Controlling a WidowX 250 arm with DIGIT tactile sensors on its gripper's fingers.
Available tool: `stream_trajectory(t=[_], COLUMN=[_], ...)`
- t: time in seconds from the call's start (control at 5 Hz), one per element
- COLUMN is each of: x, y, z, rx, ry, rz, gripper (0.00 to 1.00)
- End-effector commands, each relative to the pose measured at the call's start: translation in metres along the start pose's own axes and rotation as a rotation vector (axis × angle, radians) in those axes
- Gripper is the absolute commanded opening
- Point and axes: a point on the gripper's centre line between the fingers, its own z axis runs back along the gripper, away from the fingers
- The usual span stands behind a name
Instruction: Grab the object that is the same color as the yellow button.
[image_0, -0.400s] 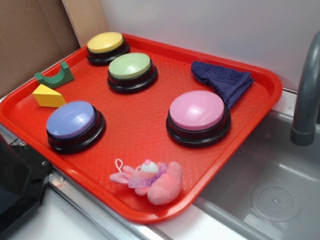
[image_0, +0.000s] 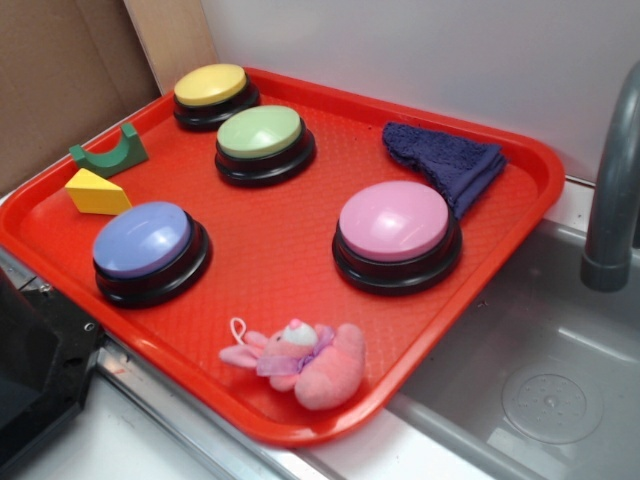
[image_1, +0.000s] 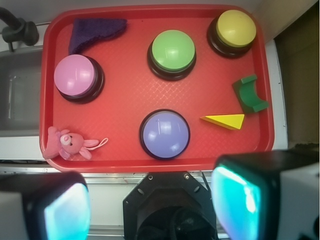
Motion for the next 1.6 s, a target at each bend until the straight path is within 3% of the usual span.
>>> stream_trajectory(t=[0.0,0.4,0.8,1.0,1.2,1.4], x=[0.014,0.027,0.033,0.032,0.031,0.029], y=[0.021,0.054,0.093,0.108,0.122,0.13], z=[-0.013,-0.047,-0.101,-0.124,-0.147,-0.163], rx=[-0.049,-0.051,0.078,0.165,0.257,0.273], ry=[-0.072,-0.183,-0.305,-0.334,-0.328,-0.304], rz=[0.345,0.826,1.284,1.366,1.412,1.436], gripper=[1.0,1.0,1.0,1.0,1.0,1.0])
